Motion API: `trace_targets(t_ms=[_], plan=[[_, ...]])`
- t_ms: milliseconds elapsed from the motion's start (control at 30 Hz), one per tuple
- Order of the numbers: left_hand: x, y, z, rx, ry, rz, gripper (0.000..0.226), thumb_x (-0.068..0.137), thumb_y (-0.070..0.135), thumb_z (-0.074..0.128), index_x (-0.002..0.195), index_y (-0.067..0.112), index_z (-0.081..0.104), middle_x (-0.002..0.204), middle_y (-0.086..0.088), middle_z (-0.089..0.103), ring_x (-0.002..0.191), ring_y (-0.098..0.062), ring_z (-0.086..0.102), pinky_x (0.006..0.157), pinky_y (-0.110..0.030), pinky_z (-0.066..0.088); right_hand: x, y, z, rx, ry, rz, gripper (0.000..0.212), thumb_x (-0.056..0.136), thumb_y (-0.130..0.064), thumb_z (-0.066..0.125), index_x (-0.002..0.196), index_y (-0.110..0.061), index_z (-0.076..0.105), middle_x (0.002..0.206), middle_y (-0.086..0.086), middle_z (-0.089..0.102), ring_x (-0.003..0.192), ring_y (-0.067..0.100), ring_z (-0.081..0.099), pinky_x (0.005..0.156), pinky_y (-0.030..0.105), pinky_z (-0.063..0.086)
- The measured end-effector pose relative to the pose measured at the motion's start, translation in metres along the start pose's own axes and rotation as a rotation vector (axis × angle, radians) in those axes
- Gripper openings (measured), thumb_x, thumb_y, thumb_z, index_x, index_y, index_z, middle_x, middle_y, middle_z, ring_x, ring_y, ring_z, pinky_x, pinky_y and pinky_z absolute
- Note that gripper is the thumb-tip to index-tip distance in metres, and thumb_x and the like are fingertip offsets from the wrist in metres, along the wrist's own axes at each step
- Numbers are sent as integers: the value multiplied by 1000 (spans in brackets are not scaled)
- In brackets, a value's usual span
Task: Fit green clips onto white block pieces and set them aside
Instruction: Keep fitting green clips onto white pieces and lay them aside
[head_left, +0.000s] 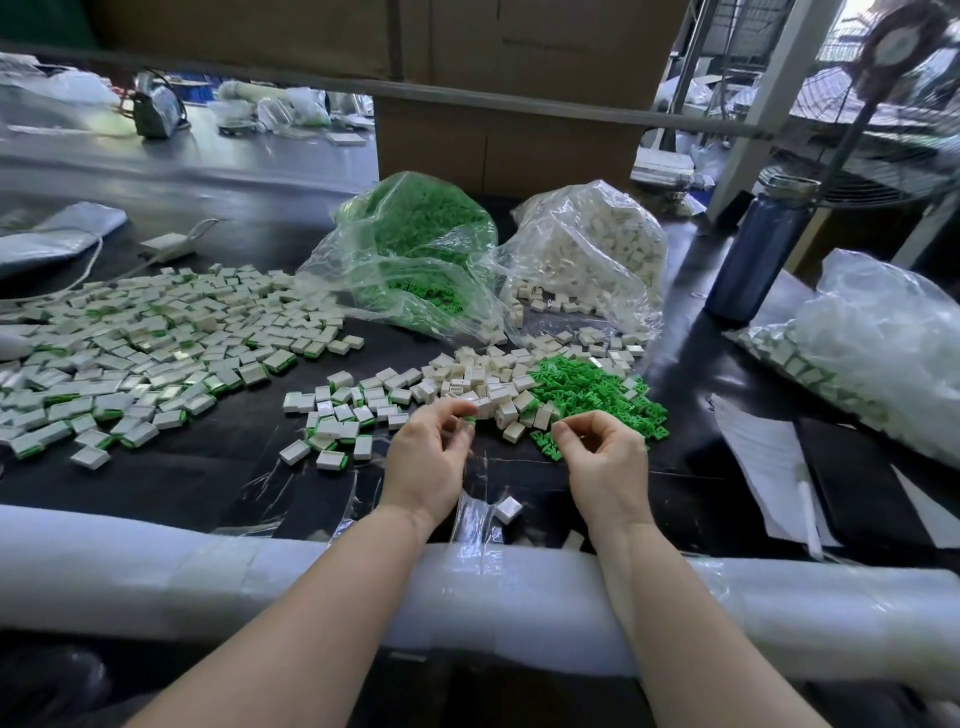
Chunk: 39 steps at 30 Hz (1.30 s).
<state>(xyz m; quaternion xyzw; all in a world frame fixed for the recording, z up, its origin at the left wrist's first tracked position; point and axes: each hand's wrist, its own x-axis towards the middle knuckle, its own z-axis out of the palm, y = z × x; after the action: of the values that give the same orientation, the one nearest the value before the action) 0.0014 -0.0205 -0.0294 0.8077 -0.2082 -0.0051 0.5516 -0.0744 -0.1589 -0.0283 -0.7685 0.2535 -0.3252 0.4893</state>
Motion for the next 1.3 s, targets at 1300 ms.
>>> trace_targets(t_ms=[1300], plan=[[-1, -1, 14, 529, -344, 342, 41, 95, 39, 46, 134, 26, 49, 139, 15, 46, 132, -4, 33, 111, -25, 20, 4, 3, 3, -443, -63, 102, 14, 80, -17, 67, 93, -14, 71, 102, 7, 66, 101, 25, 57, 89, 31, 44]])
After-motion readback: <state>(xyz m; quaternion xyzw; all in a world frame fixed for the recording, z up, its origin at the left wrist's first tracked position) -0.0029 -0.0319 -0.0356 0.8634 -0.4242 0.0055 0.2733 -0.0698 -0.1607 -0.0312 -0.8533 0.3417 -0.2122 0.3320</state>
